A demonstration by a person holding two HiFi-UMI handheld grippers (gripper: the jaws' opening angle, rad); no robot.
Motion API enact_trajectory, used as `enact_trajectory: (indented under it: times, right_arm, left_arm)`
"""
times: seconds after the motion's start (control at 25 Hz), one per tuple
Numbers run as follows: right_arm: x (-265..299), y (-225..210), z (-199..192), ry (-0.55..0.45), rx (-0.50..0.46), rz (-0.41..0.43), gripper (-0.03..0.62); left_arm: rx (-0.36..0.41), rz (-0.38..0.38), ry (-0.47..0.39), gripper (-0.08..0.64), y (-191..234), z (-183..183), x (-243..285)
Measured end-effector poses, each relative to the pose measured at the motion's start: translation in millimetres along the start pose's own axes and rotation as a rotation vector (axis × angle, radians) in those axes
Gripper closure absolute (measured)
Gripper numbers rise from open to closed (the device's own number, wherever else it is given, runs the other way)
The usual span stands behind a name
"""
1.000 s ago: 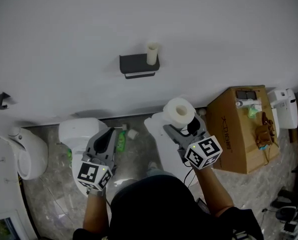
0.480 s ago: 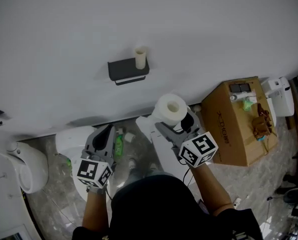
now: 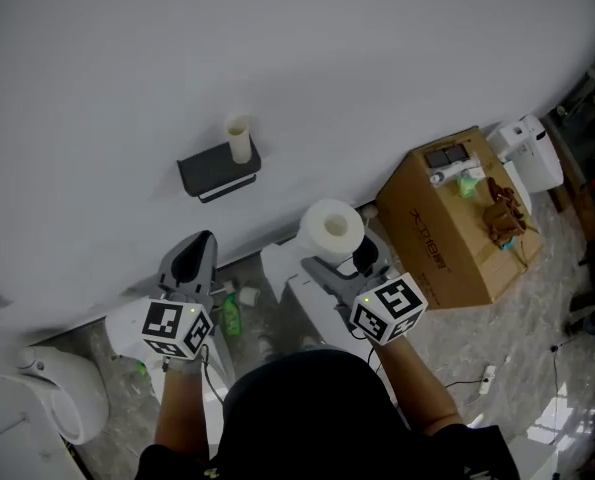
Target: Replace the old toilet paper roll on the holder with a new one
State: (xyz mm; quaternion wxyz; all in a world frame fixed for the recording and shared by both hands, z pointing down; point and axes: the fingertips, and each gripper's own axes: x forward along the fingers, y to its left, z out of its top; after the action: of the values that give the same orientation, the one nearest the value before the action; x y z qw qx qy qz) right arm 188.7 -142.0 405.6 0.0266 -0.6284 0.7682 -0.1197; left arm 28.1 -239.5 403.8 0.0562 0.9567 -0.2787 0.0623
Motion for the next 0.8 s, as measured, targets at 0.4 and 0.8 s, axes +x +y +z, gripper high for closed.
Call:
enact_trajectory:
  times: [0.4,0.8]
  right_arm:
    - [-26.5,-28.2,-9.4,0.013,0.015,-0.155,0.179]
    - [-45.7,-49.2,-17.3,0.026,0.033,-0.260,0.179]
  left_arm:
    - [0.103,-0.006,0.061,0.427,22.3,18.8,87.3]
    - [0.178,0.002,0.143,0.312,36.3,24.3,148.2]
